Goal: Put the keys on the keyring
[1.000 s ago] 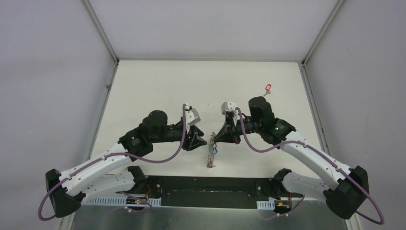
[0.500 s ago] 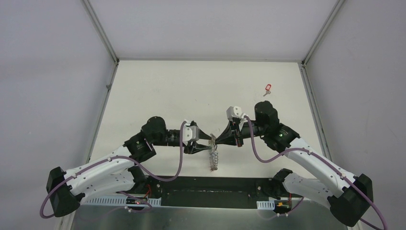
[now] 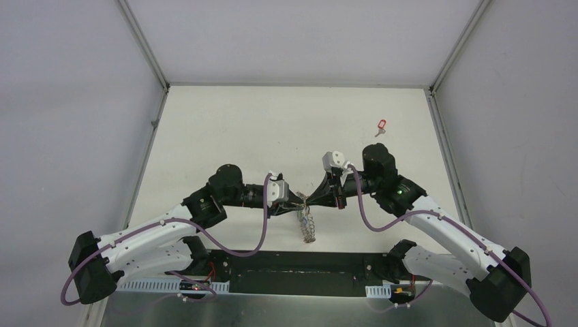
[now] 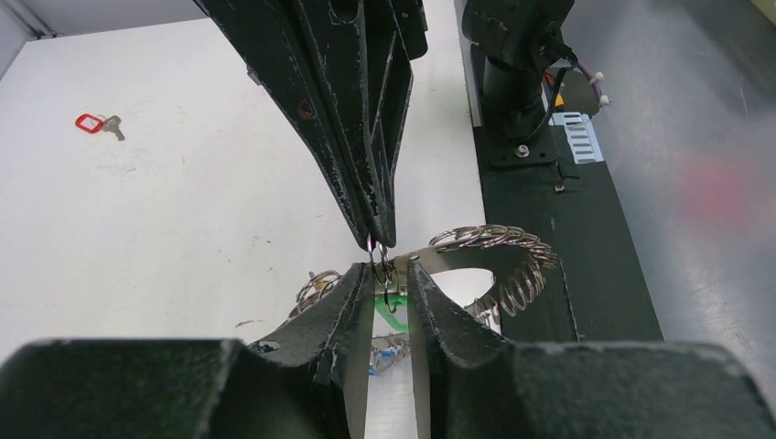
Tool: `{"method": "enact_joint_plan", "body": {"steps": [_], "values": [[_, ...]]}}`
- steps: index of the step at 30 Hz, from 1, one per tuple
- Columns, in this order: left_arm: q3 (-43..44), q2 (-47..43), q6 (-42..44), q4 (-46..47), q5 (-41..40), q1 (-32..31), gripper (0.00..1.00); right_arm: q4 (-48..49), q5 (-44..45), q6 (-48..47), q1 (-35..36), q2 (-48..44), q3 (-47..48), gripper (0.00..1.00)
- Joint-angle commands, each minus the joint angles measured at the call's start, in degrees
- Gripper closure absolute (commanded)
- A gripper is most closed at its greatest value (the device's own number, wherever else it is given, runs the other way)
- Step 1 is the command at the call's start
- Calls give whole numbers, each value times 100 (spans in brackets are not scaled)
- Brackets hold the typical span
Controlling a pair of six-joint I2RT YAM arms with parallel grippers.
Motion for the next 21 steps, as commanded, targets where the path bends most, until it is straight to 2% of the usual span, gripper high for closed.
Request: {"method": "enact_joint_plan", "body": {"steps": [1, 6, 9, 12, 15, 18, 21], "values": [[226, 8, -26, 344, -129, -65, 80, 425, -250, -104, 34, -69, 192, 100], [251, 70, -262, 344, -276, -60, 88, 425, -226, -122, 33, -38, 180, 100], [264, 51, -402, 323, -391, -67, 98, 423, -218, -131, 32, -11, 197, 100], [361, -24, -532, 129, -564, -68, 100, 402, -170, -177, 36, 8, 202, 99], [607, -106, -648, -413, -793, -68, 100, 281, -139, -300, 34, -15, 244, 86], [969, -128, -686, -1159, -840, -57, 100, 134, -87, -369, 35, -63, 331, 64], [1343, -96, -744, -1867, -840, -65, 100, 16, -34, -424, 34, -113, 425, 47]]}}
